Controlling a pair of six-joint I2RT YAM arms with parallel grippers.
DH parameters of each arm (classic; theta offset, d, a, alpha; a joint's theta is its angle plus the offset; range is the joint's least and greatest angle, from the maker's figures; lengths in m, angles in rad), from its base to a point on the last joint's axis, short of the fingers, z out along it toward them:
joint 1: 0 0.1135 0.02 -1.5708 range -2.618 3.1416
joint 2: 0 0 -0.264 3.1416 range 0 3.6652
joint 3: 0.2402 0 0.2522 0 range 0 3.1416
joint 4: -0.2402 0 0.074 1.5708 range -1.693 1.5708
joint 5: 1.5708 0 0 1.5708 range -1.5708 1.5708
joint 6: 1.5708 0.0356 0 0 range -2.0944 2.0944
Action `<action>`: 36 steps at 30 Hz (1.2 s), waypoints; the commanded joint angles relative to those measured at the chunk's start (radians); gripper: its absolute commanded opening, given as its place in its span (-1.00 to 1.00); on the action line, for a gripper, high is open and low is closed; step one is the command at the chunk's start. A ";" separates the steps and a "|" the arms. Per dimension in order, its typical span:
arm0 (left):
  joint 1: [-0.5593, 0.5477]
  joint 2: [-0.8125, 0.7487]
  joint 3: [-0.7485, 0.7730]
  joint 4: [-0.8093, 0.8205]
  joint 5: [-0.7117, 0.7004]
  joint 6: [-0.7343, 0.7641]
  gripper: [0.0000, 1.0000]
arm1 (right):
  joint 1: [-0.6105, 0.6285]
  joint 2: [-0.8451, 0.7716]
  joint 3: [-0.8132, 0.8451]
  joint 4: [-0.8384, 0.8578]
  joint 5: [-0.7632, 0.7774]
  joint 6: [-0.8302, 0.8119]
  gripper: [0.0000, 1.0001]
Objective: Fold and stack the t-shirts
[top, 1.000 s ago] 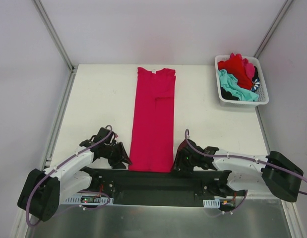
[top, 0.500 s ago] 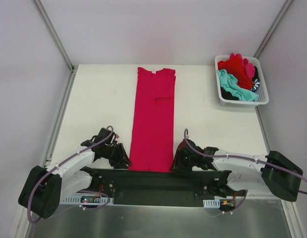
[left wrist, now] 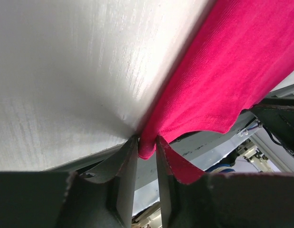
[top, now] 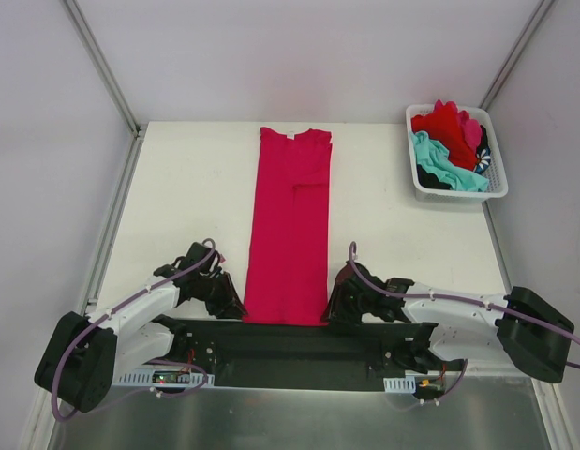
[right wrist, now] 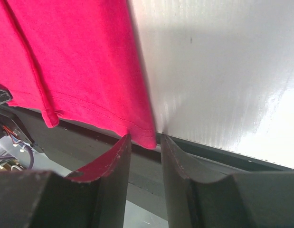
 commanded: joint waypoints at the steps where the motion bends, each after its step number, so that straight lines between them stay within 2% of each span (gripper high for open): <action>1: -0.014 0.010 -0.011 -0.031 -0.046 0.017 -0.70 | 0.001 0.010 -0.001 0.056 0.049 0.023 -0.42; 3: -0.014 0.008 -0.005 -0.033 -0.052 0.022 -0.80 | 0.001 0.010 -0.001 0.065 0.063 0.025 -0.46; 4: -0.014 0.010 -0.002 -0.033 -0.051 0.024 -1.00 | 0.001 0.010 0.000 0.063 0.065 0.027 -0.57; 6: -0.014 0.010 0.008 -0.034 -0.054 0.027 -1.00 | 0.002 0.004 0.000 0.065 0.065 0.027 -0.76; 7: -0.014 0.008 0.012 -0.034 -0.055 0.027 -1.00 | 0.001 -0.003 0.002 0.062 0.097 0.031 -0.98; 19: -0.014 0.011 0.152 -0.071 -0.088 0.060 -1.00 | -0.004 -0.176 -0.028 0.000 0.167 0.059 -1.00; 24: -0.014 0.039 0.219 -0.071 -0.106 0.076 -1.00 | -0.028 -0.199 -0.011 -0.015 0.169 0.033 -1.00; 30: -0.011 0.109 0.331 -0.071 -0.147 0.120 -1.00 | -0.128 -0.191 0.054 -0.038 0.135 -0.064 -1.00; 36: 0.011 0.197 0.463 -0.074 -0.158 0.180 -1.00 | -0.316 -0.083 0.227 -0.067 0.008 -0.238 -1.00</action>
